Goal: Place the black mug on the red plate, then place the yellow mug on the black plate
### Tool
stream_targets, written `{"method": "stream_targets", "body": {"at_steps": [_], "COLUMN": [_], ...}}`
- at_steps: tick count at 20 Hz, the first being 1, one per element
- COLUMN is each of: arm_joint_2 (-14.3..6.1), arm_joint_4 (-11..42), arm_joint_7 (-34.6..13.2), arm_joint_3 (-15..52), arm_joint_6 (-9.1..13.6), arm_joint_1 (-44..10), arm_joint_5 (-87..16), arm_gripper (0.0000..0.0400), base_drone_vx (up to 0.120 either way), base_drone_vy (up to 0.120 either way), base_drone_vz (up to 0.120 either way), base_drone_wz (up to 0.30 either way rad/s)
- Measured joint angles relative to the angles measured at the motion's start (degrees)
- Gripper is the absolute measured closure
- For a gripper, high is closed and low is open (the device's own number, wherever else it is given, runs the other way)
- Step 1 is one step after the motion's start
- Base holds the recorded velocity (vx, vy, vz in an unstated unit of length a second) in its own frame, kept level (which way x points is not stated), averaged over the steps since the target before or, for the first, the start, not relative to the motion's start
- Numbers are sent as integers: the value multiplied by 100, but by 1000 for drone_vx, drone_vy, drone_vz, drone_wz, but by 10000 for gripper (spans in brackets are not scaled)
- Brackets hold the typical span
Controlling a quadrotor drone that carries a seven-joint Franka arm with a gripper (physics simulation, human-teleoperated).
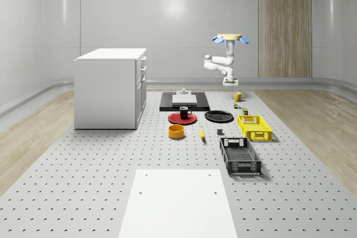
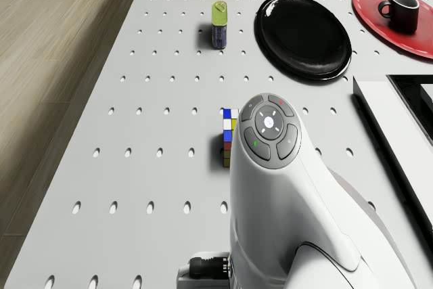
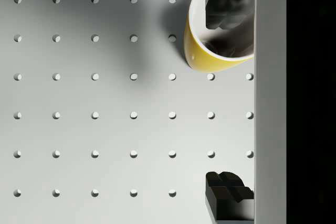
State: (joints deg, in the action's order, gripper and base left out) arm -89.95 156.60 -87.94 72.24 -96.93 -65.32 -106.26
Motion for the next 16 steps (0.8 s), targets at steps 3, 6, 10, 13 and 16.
{"method": "stream_targets", "body": {"at_steps": [3, 6, 10, 13, 16], "arm_joint_2": [-1, -2, -4, -4, -5], "arm_joint_4": [0, 0, 0, 0, 0], "arm_joint_7": [0, 0, -1, -1, -1], "arm_joint_3": [0, 0, 0, 0, 0], "arm_joint_6": [-1, -2, -3, -4, -5], "arm_joint_1": [0, -1, -1, -1, -2], "arm_joint_5": [0, 1, 2, 2, 2], "arm_gripper": [0, 0, 0, 0, 0], "base_drone_vx": [0, 0, 0, 0, 0], "base_drone_vy": [120, 120, 50, 0, 0], "base_drone_vz": [-40, 0, 0, 0, 0], "base_drone_wz": [0, 0, 0, 0, 0]}}
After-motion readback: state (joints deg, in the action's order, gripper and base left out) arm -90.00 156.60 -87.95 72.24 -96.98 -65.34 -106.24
